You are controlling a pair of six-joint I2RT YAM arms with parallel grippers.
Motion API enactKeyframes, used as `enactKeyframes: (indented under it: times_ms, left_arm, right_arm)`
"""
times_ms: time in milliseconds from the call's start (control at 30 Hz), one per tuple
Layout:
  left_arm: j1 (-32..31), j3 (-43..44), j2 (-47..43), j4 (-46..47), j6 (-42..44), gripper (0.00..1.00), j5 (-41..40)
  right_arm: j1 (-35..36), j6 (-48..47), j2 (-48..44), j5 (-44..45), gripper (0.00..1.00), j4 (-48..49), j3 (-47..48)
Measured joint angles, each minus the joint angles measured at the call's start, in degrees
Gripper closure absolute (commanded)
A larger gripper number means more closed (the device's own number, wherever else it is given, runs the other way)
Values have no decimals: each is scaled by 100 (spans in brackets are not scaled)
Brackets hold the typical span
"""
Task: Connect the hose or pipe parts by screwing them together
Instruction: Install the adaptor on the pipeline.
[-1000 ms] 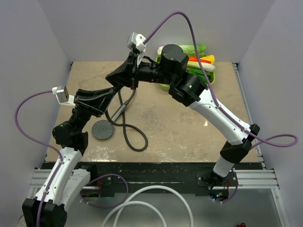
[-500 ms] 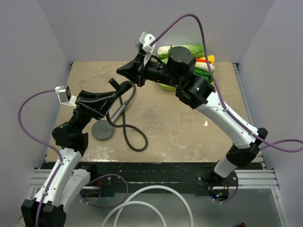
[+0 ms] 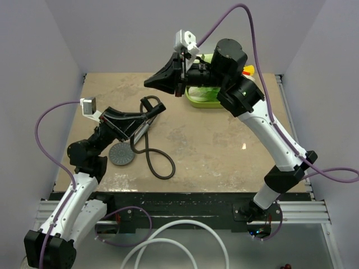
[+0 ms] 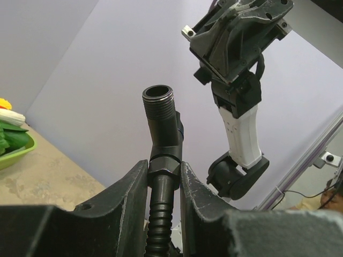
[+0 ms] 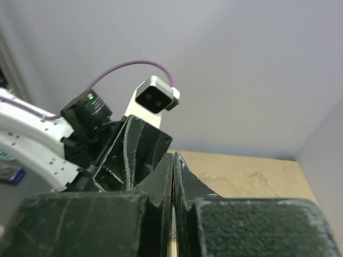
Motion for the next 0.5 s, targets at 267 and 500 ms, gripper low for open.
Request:
enactKeyframes:
  times_ms: [267,500]
  left_arm:
    - [-85,0,26,70,-55,100,273]
    - [-96,0,57,114,-92,100,367]
  right_arm:
    - [-225,210,640,-1510,100,-227,232]
    - [-334,365,876,-2085,100,-286,229]
